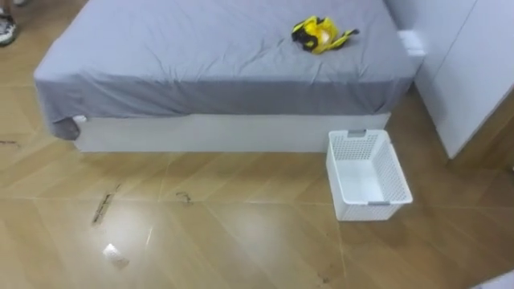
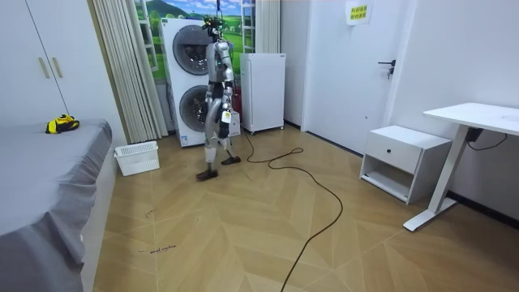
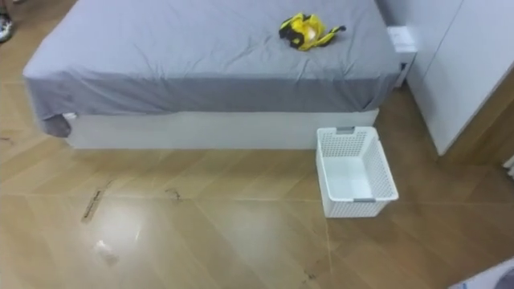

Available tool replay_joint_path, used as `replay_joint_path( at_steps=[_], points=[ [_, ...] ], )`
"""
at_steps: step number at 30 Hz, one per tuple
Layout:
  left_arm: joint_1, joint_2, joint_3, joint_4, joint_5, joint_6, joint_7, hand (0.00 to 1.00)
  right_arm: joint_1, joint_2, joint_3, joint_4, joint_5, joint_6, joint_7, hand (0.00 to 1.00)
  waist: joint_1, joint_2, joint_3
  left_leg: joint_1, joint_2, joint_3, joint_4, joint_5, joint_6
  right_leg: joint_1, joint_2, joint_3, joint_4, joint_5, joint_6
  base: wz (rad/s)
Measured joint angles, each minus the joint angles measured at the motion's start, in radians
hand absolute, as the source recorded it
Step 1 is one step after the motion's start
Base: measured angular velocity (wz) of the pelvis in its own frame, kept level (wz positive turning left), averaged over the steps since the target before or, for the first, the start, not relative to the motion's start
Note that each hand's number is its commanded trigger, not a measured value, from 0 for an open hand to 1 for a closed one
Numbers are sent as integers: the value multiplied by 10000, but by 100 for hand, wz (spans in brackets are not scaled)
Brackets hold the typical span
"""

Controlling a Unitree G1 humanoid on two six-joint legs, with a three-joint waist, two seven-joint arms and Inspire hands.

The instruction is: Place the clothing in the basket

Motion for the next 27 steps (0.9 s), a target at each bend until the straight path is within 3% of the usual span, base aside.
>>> replay_joint_path(
  at_steps=[1,2,3,4,5,6,7,8,9,10,11,12,13,14,15,16,17,18,19,20,21,22,23,24,25,26,27],
  points=[
    [-36,-11,1,-4,3,-84,15,0,-23,-13,-52,-6,1,-3,-17,0,-70,-2,-53,-60,-162,53,285,506,306,78,-187,80,-73,-186,210,-36],
    [-75,29,-1,-1,2,-136,3,0,-43,-15,-59,-13,-34,-7,-33,0,-86,-125,-93,-136,-273,129,524,502,460,124,-330,82,-126,-204,365,-28],
    [-104,121,2,12,6,-239,-35,0,7,-18,-120,-7,-116,-13,-31,0,-86,-327,-44,-278,-506,388,1069,89,717,229,-631,109,-224,-319,559,-25],
    [-227,117,-3,23,-41,-317,-61,0,5,-67,-150,-43,-93,-69,-29,0,-81,-401,-21,-415,-644,558,1700,-392,809,296,-889,20,-127,-340,654,-25],
    [-360,90,-13,15,-65,-385,-115,0,13,-82,-214,-85,8,-146,-61,0,-86,-391,-19,-430,-724,721,2174,-885,894,388,-1101,43,173,-258,790,-13],
    [-414,82,-17,13,-83,-417,-134,0,45,-74,-246,-97,7,-160,-78,0,-84,-379,-27,-370,-735,804,2312,-1150,931,350,-1192,33,524,-253,800,-15],
    [-472,80,-32,24,-94,-486,-151,0,59,-29,-244,-99,65,-160,-135,0,-65,-402,-35,-27,-857,906,2397,-1523,1000,87,-1447,-22,1675,-144,1004,-13],
    [-484,78,-35,33,-90,-490,-165,0,69,-20,-247,-108,120,-160,-150,0,-92,-396,-35,221,-930,937,2359,-1670,1042,-60,-1587,-93,2363,42,1136,-15],
    [-513,79,-47,31,-86,-501,-175,0,114,-20,-245,-122,180,-161,-205,0,-112,-413,-25,717,-1051,926,2258,-1958,1099,-426,-1787,-99,3774,728,1170,-3],
    [-575,83,-107,15,-50,-514,-172,0,129,-18,-275,-195,219,-156,-309,0,-103,-332,-73,1273,-1135,816,2078,-2220,1153,-876,-1905,-95,5155,1878,982,0],
    [-589,102,-173,11,14,-526,-176,0,149,-22,-303,-312,223,-152,-352,0,-113,-267,-100,1555,-1150,740,1943,-2299,1192,-1144,-1914,-72,5779,2511,830,6],
    [-662,97,-193,7,55,-553,-178,0,122,-17,-430,-550,223,-192,-348,0,-92,-143,-100,2050,-1161,481,1641,-2507,1255,-1700,-1743,-95,6665,2481,661,10],
    [-734,99,-206,-4,268,-567,-177,0,44,-18,-433,-853,264,-214,-332,0,-115,13,-86,2562,-1076,286,1325,-2540,1199,-2363,-1423,-332,7102,1743,414,24],
    [-762,99,-219,-29,570,-568,-191,0,56,-26,-433,-1339,421,-219,-334,0,-181,111,-18,2935,-967,41,1107,-2600,1171,-3032,-1019,-679,6947,1147,285,37],
    [-827,97,-230,-70,705,-568,-193,0,49,-26,-434,-1542,499,-226,-345,0,-238,186,-53,3075,-885,-88,1058,-2657,1170,-3340,-791,-840,6667,955,229,58],
    [-883,112,-305,-134,704,-577,-197,0,-26,-5,-436,-1821,562,-244,-380,0,-285,203,-48,3418,-824,-373,835,-2713,1124,-3935,-366,-907,5676,781,142,53],
    [-914,134,-447,-141,704,-578,-196,0,-74,-1,-428,-1919,555,-249,-395,0,-301,174,-42,3606,-819,-522,669,-2730,1096,-4166,-214,-890,5003,781,130,66],
    [-953,170,-745,-187,702,-566,-199,0,-173,-17,-431,-2105,518,-256,-474,0,-359,133,-35,3982,-792,-792,394,-2814,1044,-4527,-31,-930,3545,920,63,53],
    [-851,134,-997,-205,690,-513,-220,0,-245,-45,-438,-2301,509,-306,-626,0,-328,168,-36,4398,-676,-863,123,-2978,961,-4749,108,-958,2020,1504,27,49],
    [-786,93,-1072,-210,701,-444,-226,0,-248,-62,-447,-2413,509,-353,-699,0,-322,258,-27,4625,-561,-931,67,-3103,898,-4779,176,-1040,1511,2071,-33,43],
    [-615,83,-1261,-227,697,-394,-258,0,-273,-52,-444,-2509,511,-530,-808,0,-335,392,-35,5021,-332,-1204,53,-3346,760,-4734,348,-1044,431,3028,-6,46],
    [-510,134,-1305,-279,688,-394,-311,0,-364,-15,-443,-2607,503,-672,-889,0,-312,390,-41,5268,-158,-1403,11,-3573,615,-4721,450,-1050,-248,3849,-170,48],
    [-458,194,-1297,-249,682,-392,-338,0,-459,-4,-446,-2965,515,-703,-1002,0,-260,292,-116,5309,-9,-1412,31,-3745,391,-4696,571,-1091,-246,4344,-426,29],
    [-406,216,-1300,-250,682,-389,-377,0,-493,-14,-456,-3253,550,-710,-1091,0,-184,365,-112,5327,46,-1396,81,-3792,281,-4694,634,-1176,-122,4375,-476,15],
    [-329,217,-1314,-244,682,-383,-440,0,-576,-59,-522,-3775,683,-841,-1241,0,-127,544,-54,5381,272,-1400,94,-3786,53,-4699,759,-1433,289,4293,-664,10],
    [-210,222,-1314,-253,691,-375,-450,0,-759,-95,-537,-4076,833,-1012,-1395,0,-79,636,5,5578,405,-1424,-55,-3597,-283,-4773,728,-1604,940,3824,-814,7],
    [-180,215,-1306,-271,732,-375,-458,0,-828,-126,-545,-4202,864,-1050,-1472,0,-62,660,39,5804,483,-1470,-170,-3439,-413,-5002,647,-1712,1692,3512,-948,11]
  ],
)
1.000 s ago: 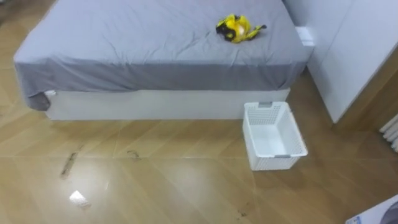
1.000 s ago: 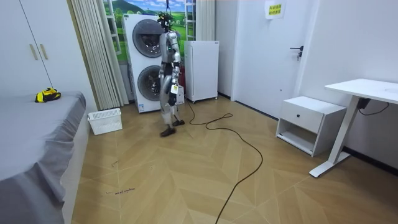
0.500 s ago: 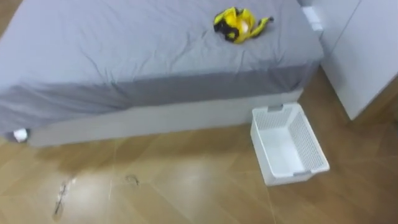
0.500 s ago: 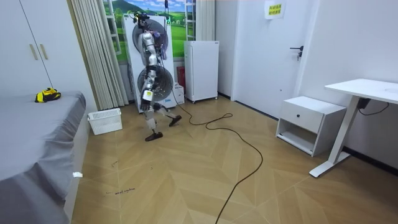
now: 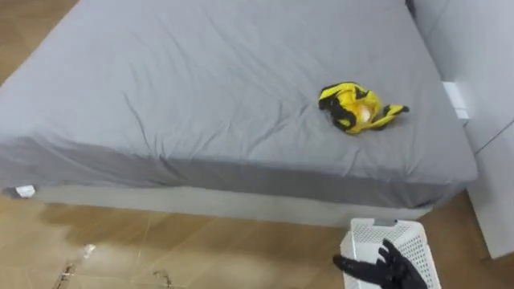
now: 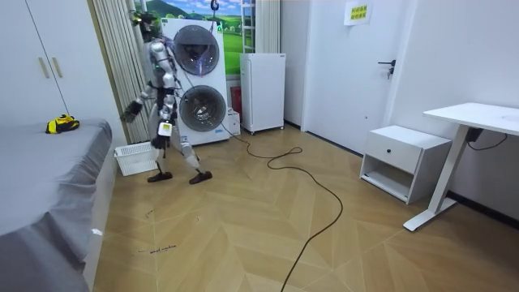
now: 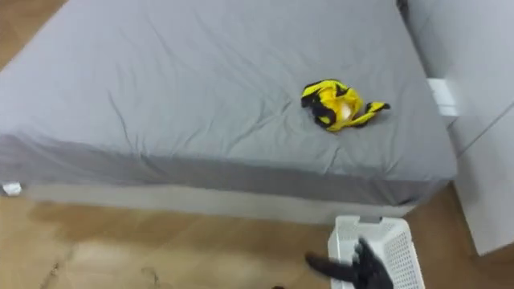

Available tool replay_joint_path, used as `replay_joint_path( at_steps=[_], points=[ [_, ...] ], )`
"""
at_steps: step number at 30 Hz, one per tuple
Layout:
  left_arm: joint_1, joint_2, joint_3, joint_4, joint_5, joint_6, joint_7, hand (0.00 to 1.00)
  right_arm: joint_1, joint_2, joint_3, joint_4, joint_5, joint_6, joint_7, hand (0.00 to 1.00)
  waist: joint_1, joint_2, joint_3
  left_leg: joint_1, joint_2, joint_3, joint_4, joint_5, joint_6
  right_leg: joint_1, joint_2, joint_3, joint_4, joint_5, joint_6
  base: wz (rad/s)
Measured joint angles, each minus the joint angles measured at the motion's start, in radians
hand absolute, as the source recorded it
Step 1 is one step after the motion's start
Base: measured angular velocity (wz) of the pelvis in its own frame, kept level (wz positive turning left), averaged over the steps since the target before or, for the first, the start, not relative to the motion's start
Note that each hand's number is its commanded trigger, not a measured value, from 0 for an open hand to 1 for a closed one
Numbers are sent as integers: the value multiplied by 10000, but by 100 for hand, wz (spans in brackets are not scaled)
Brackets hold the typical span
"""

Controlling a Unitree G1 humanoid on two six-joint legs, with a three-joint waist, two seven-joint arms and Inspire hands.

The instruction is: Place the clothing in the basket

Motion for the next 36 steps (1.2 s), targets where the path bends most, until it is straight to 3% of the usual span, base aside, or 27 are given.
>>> replay_joint_path(
  at_steps=[1,2,3,4,5,7,8,9,10,11,14,16,17,18,19,21,25,29,31,36],
  points=[
    [104,-2,38,-112,162,-7,-47,0,-139,-35,9,-258,-44,-43,-85,0,-83,-1,125,417,126,-452,-43,66,-51,-706,-61,-346,1444,-584,-22,-4],
    [282,88,79,-192,169,-44,-61,0,-135,22,27,-410,-107,-40,-91,0,-31,45,-12,445,123,-429,66,47,-80,-840,87,-337,1088,-621,33,-24],
    [541,311,243,-206,208,-29,-105,0,-124,174,116,-895,-327,-48,-69,0,46,-132,-193,380,78,-216,785,-245,-441,-857,190,-513,313,-268,-531,-40],
    [647,329,359,-204,341,99,-92,0,-136,110,168,-1076,-467,-44,-54,0,-18,62,-181,110,278,-129,2065,-379,-476,-559,327,-712,692,-710,-598,-27],
    [700,347,464,-225,364,108,-95,0,-113,109,181,-1155,-508,-41,-56,0,-59,54,-169,-44,316,-75,2693,-191,-561,-343,370,-735,739,-968,-604,-10],
    [721,354,550,-265,345,103,-19,0,-42,53,253,-1357,-609,-48,-64,0,-120,59,-133,-595,618,298,4718,1401,-687,726,638,-713,188,-1374,-655,5],
    [702,343,545,-307,344,99,-13,0,-67,51,251,-1364,-657,-50,-76,0,-146,29,-136,-805,645,314,5165,1671,-727,966,657,-690,-20,-1398,-653,21],
    [622,304,474,-416,330,65,20,0,-98,26,253,-1390,-754,-55,-125,0,-258,-78,-98,-1351,737,538,5948,1587,-669,1417,662,-591,-392,-1449,-627,19],
    [632,225,507,-628,227,-42,125,0,-107,2,249,-1393,-975,-55,-180,0,-271,-173,-36,-1823,758,871,6308,1391,-428,1839,674,-503,-756,-1461,-604,5],
    [652,248,511,-761,134,-86,237,0,-108,0,248,-1394,-1160,-46,-246,0,-168,-214,-6,-2258,743,1214,6317,1093,-328,2191,677,-360,-1046,-1479,-579,-13],
    [680,159,577,-815,-71,-88,257,0,-100,-2,216,-1703,-1290,-40,-405,0,1,-208,-6,-3199,691,1414,5722,465,-308,2667,709,-76,-1448,-1494,-541,-33],
    [735,95,756,-1063,-69,-133,256,0,-127,-8,221,-2289,-1446,-43,-443,0,131,-245,-30,-3862,553,1393,3951,330,-219,2812,686,269,-1658,-1513,-486,-43],
    [734,97,761,-1063,-66,-147,256,0,-127,-16,234,-2410,-1575,-43,-447,0,221,-256,-81,-3926,521,1353,3315,365,-230,2832,682,376,-1690,-1516,-463,-52],
    [733,95,761,-1054,-61,-146,254,0,-137,-39,239,-2608,-1751,-58,-448,0,271,-194,-144,-3969,386,1203,2132,681,-308,2877,676,551,-1702,-1552,-395,-54],
    [802,101,784,-990,-57,-140,250,0,-143,-39,313,-2600,-1956,-55,-457,0,293,-280,-195,-3872,219,1147,1598,1433,-55,2984,585,675,-1704,-1598,-312,-49],
    [849,96,823,-851,-51,-119,247,0,-133,-44,397,-2610,-2152,-59,-533,0,202,-380,-256,-3542,16,1022,1192,1610,7,3147,468,701,-1878,-1642,-182,-14],
    [838,110,834,-816,-19,-36,172,0,-111,-138,389,-2892,-2442,-55,-854,0,207,-482,-216,-3264,-238,838,599,1617,21,3303,393,792,-2241,-1637,-52,-4],
    [760,155,826,-807,-1,48,164,0,-243,-374,426,-3060,-2473,-66,-1234,0,215,-531,-177,-3069,-333,671,180,1715,34,3402,308,324,-2227,-1653,-1,24],
    [739,201,824,-791,-23,252,163,0,-424,-389,453,-3131,-2713,-66,-1380,0,236,-568,-121,-3099,-337,647,91,1733,24,3411,294,41,-2243,-1660,12,23],
    [476,193,848,-530,185,466,154,0,-759,-464,542,-2789,-2837,-61,-1712,0,353,-653,-38,-3476,-404,509,103,1783,56,3217,235,-213,-2413,-1665,24,19]
  ],
)
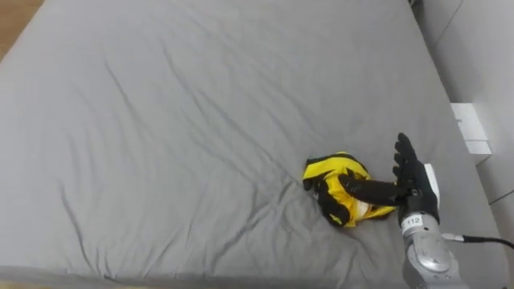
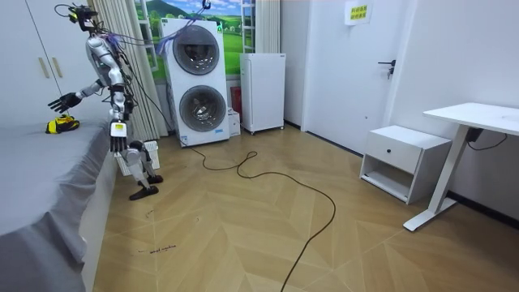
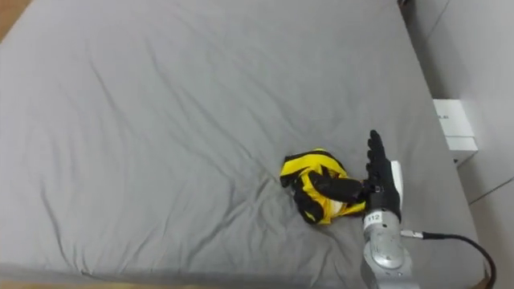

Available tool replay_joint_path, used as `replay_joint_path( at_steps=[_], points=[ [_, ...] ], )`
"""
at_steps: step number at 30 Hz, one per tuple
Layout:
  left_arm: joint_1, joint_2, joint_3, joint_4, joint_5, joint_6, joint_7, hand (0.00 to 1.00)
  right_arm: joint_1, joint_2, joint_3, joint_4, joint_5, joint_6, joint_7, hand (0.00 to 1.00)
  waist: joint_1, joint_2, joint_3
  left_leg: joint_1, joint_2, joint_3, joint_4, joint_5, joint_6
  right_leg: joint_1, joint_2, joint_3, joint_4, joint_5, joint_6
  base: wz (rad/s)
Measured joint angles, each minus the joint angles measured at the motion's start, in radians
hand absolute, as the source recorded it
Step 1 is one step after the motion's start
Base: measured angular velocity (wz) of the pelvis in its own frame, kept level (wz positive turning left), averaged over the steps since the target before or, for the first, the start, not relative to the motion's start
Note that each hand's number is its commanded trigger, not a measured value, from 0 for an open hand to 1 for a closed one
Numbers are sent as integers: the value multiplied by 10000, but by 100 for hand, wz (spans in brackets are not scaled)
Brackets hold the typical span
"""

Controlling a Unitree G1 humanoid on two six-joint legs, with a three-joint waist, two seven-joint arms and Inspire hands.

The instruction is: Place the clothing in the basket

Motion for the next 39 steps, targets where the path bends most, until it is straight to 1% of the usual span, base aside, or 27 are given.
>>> replay_joint_path(
  at_steps=[1,2,3,5,7,8,9,11,13,14,15,16,18,19,20,23,25,27,29,31,37,39],
  points=[
    [-77,4,1,14,85,94,0,0,-166,-27,17,238,31,4,-18,0,102,2,3,-139,-41,-123,-7,38,13,-117,-23,-48,1,2,3,11],
    [-128,7,10,14,176,158,0,0,-290,-73,58,445,41,6,-30,0,107,-3,7,-189,-65,-152,-19,66,25,-157,-43,-103,3,2,5,20],
    [-233,7,31,14,290,224,0,0,-559,-157,93,1005,35,22,-19,0,115,-6,7,-264,-103,-166,-65,136,61,-214,-90,-244,17,-8,45,28],
    [-350,7,33,14,448,269,-5,0,-908,-200,98,1641,20,178,-33,0,192,-12,10,-371,-123,-196,-72,186,98,-282,-156,-331,21,-32,88,22],
    [-372,28,48,8,612,372,-64,0,-1269,-202,198,2318,22,309,-19,0,199,-10,10,-525,-174,-363,-6,216,144,-315,-231,-684,17,-51,136,24],
    [-372,41,52,8,670,375,-125,0,-1327,-219,185,2446,26,355,-19,0,198,-7,11,-586,-206,-408,27,227,161,-330,-256,-776,16,-67,164,38],
    [-369,61,52,3,805,419,-206,0,-1513,-312,185,2800,20,401,-19,0,231,4,6,-731,-249,-440,76,263,208,-419,-297,-852,30,-75,178,29],
    [-370,112,57,1,1078,531,-280,0,-1914,-512,184,3528,0,440,-22,0,428,13,10,-915,-282,-469,121,305,258,-565,-329,-923,34,-50,219,17],
    [-371,234,40,59,1077,653,-414,0,-2386,-718,197,4625,-31,448,-24,0,535,26,16,-1060,-367,-698,211,339,312,-599,-370,-1069,34,-25,260,24],
    [-389,267,18,110,1041,654,-424,0,-2462,-756,207,4821,-30,456,-23,0,584,28,17,-1085,-388,-738,229,348,326,-599,-384,-1086,33,-24,264,26],
    [-415,319,-21,196,1038,669,-448,0,-2616,-846,301,5182,-77,459,-14,0,658,51,26,-1163,-423,-817,314,350,332,-599,-409,-1193,33,-20,284,26],
    [-449,378,-99,219,1040,723,-468,0,-2723,-941,381,5488,-219,465,7,0,666,92,53,-1231,-456,-919,364,370,366,-588,-430,-1339,37,-7,312,32],
    [-468,488,-336,223,1064,802,-478,0,-2895,-1069,631,6123,-451,452,5,77,721,98,66,-1339,-471,-878,394,397,406,-606,-464,-1458,48,-11,329,28],
    [-480,513,-430,222,1076,858,-477,0,-2985,-1188,824,6519,-606,470,23,100,760,114,75,-1421,-473,-899,460,401,413,-627,-477,-1557,47,-20,345,21],
    [-490,515,-452,223,1078,889,-477,0,-2993,-1261,883,6626,-685,501,23,100,790,122,81,-1462,-480,-904,471,400,415,-647,-483,-1579,47,-27,356,25],
    [-543,534,-566,221,1110,1129,-465,0,-3189,-1675,985,7021,-807,651,-33,100,1020,126,78,-1848,-520,-927,545,450,462,-965,-494,-1574,22,-64,388,8],
    [-593,641,-711,226,1119,1355,-465,0,-3441,-1972,1045,7371,-803,835,-136,100,1121,114,75,-1986,-579,-949,548,508,488,-1086,-504,-1587,25,-65,391,12],
    [-672,753,-835,225,1119,1493,-464,0,-3545,-2133,1057,7534,-803,1009,-181,100,1182,93,80,-2053,-580,-948,559,551,507,-1131,-513,-1598,22,-64,393,11],
    [-705,859,-868,200,1138,1529,-467,0,-3535,-2142,1042,7626,-742,1118,-241,100,1201,93,79,-2053,-595,-949,571,553,508,-1109,-519,-1604,25,-64,393,13],
    [-891,945,-867,239,1134,1528,-476,0,-3529,-2127,996,7633,-697,1236,-379,100,1203,113,92,-2073,-611,-949,540,553,508,-1118,-519,-1611,14,-65,394,10],
    [-1256,976,-827,317,1083,1492,-468,0,-3507,-2103,734,7637,-630,1218,-554,100,1182,126,86,-2013,-619,-862,334,555,508,-1161,-531,-1531,-27,-75,410,0],
    [-1261,983,-806,265,1046,1482,-440,0,-3440,-2105,733,7626,-213,1192,-543,100,1051,119,80,-1893,-642,-865,282,554,508,-1063,-546,-1521,-20,-93,441,2]
  ],
)
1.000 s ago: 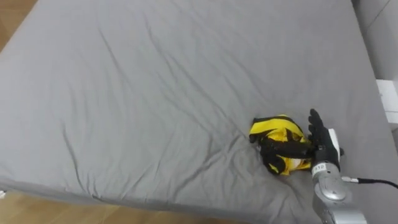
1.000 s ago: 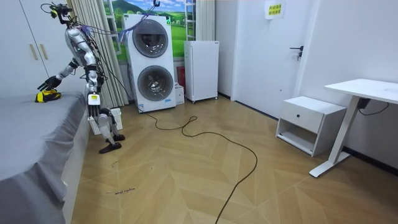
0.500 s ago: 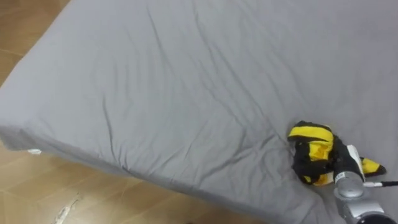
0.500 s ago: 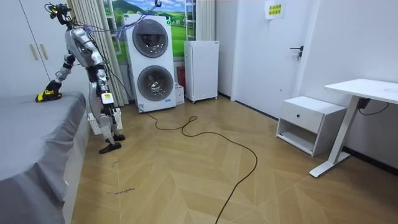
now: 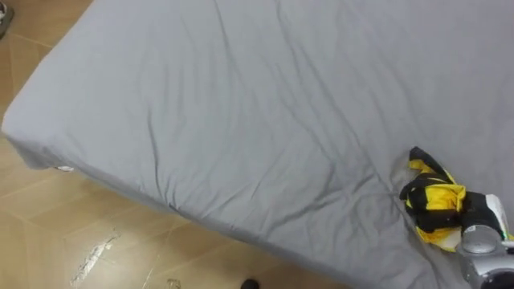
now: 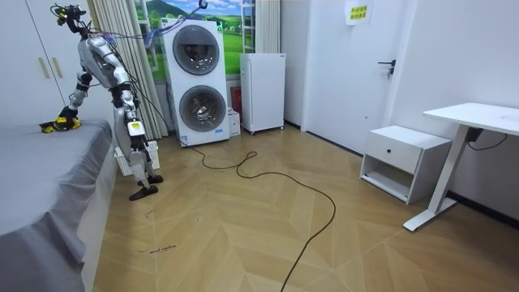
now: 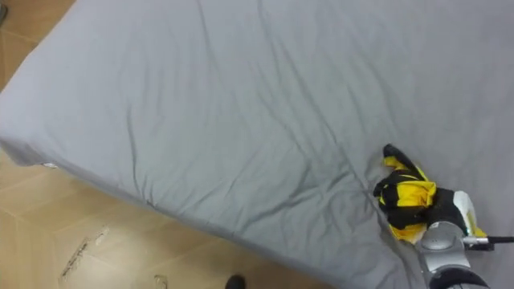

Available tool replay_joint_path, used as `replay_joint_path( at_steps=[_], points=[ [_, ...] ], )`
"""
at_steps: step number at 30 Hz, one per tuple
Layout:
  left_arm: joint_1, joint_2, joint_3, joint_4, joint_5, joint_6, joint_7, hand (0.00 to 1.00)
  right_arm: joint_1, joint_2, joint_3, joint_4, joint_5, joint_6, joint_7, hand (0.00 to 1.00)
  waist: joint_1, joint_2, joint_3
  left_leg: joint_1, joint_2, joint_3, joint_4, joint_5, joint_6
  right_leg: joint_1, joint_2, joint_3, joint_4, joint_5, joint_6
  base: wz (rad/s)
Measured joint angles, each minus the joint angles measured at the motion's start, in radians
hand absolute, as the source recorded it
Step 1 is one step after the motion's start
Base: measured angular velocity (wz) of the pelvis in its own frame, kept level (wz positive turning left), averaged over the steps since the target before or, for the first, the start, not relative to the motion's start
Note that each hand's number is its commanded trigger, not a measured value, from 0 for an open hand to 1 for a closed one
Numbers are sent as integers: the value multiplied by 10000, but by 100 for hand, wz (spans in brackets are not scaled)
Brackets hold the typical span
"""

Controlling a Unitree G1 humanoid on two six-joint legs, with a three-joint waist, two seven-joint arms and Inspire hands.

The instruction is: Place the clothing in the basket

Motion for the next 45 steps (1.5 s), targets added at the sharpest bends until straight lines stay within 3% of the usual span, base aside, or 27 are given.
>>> replay_joint_path(
  at_steps=[3,6,9,12,14,18,21,25,33,36,40,44,45],
  points=[
    [-15,-5,13,-77,-227,-76,84,0,180,3,-16,-98,507,2,44,100,-79,-23,-3,314,13,248,-148,0,2,209,-27,181,39,-22,38,-2],
    [-13,-51,293,-215,-84,-151,305,0,584,11,-669,-845,684,108,301,100,-367,-57,-1,637,-4,256,-285,0,2,463,-36,285,24,-41,71,-5],
    [88,-135,545,-270,-79,-277,356,0,1136,17,-1195,-2027,737,95,356,100,-564,-179,8,1234,17,575,-472,1,7,840,-45,824,10,-53,92,-34],
    [251,-219,859,-527,-111,-449,363,0,1462,50,-1598,-2997,892,100,397,100,-1021,-381,-15,1716,21,1056,-590,-1,8,1165,-62,1169,-29,-78,126,-34],
    [246,-226,883,-678,-174,-486,490,0,2063,43,-1994,-4309,1121,123,375,100,-1196,-621,-127,2017,41,1371,-663,-2,9,1274,-44,1685,-165,-129,126,-52],
    [235,-238,888,-702,-94,-472,544,0,2415,31,-2260,-5606,1168,124,328,100,-1620,-782,-191,2599,69,1713,-670,-91,17,1605,-1,2426,-118,-124,130,-52],
    [244,-251,956,-701,46,-465,443,0,2571,14,-2986,-6013,958,143,290,100,-1824,-748,-206,3075,179,1962,-705,-312,-3,1902,59,2753,-138,-133,143,-43],
    [451,-260,1338,-665,160,-144,326,0,3059,6,-3565,-6939,576,164,223,100,-2296,-687,-234,3283,264,2340,-709,-430,7,1946,113,3098,-106,-124,157,-30],
    [769,-266,1575,-653,714,204,266,0,3625,18,-3936,-7056,570,183,224,100,-2521,-429,-191,3647,490,3021,-879,-650,-53,1870,399,4056,-69,-33,159,-31],
    [839,-267,1717,-653,715,373,324,0,3979,18,-4017,-7048,530,183,228,100,-2633,-434,-180,3697,552,3226,-878,-680,-94,1838,441,4269,-92,8,124,-24],
    [901,-265,1635,-610,699,636,416,0,4574,104,-4282,-6707,827,225,220,100,-2801,-344,-141,3754,556,3415,-875,-680,-95,1830,442,4494,-103,11,120,-15],
    [936,-270,1464,-569,714,860,530,0,4669,348,-4321,-5748,922,266,249,100,-2955,-227,-119,3748,567,3627,-866,-680,-95,1727,460,4767,-108,24,129,-21],
    [935,-288,1447,-520,716,886,507,0,4627,414,-4327,-5346,745,268,277,100,-3020,-143,-83,3709,578,3750,-867,-680,-96,1653,474,4875,-112,48,146,-23]
  ],
)
